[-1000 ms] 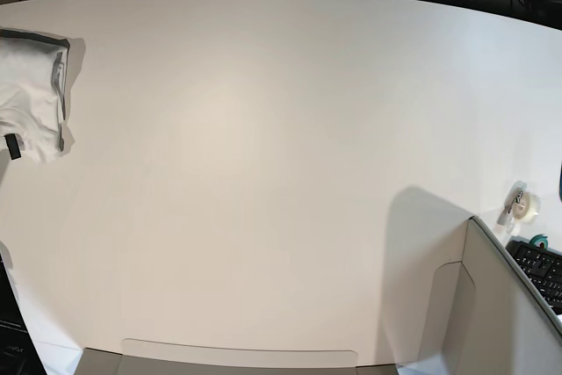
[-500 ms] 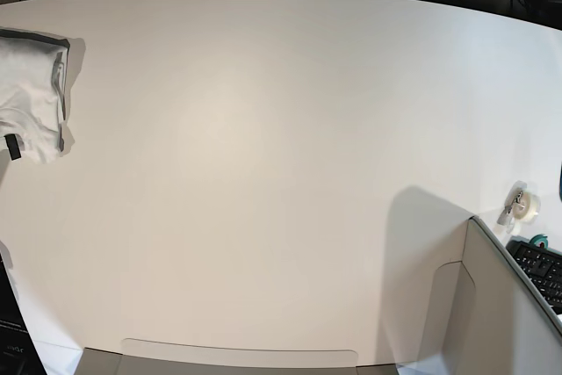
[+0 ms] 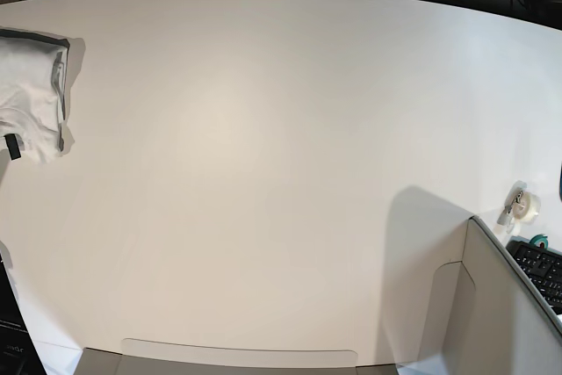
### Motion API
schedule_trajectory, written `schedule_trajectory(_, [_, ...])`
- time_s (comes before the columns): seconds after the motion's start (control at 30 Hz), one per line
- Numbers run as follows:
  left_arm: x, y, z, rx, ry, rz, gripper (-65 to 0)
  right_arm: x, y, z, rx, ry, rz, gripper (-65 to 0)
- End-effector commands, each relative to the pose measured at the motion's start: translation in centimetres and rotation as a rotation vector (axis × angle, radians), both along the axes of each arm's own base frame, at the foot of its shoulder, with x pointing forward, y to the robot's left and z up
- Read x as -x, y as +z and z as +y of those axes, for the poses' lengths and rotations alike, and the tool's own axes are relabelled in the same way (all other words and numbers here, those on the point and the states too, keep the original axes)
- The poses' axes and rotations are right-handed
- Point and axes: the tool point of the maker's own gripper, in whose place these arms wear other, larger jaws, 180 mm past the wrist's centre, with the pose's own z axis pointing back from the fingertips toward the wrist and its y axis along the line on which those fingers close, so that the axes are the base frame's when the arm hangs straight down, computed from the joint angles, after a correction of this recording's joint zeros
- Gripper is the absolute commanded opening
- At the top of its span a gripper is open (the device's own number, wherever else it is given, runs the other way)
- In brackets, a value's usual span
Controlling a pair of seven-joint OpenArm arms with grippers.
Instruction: Layout the t-shirt on the table in an organized manner, then fold the t-shirt properly
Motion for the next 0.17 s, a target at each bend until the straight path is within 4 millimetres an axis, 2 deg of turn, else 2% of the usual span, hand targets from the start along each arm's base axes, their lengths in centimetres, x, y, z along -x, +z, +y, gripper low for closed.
schedule_trajectory(0.0, [0.21, 0.05, 0.17, -0.005, 0.002, -0.002, -65.0, 0.57, 0.02, 0.14, -0.003, -0.002, 0.009, -65.0])
schedule_trajectory(0.13, [-0.23, 0.04, 0.03, -0.001, 0.002, -0.010, -65.0, -0.39, 0.02, 0.13, -0.003, -0.006, -0.007, -65.0])
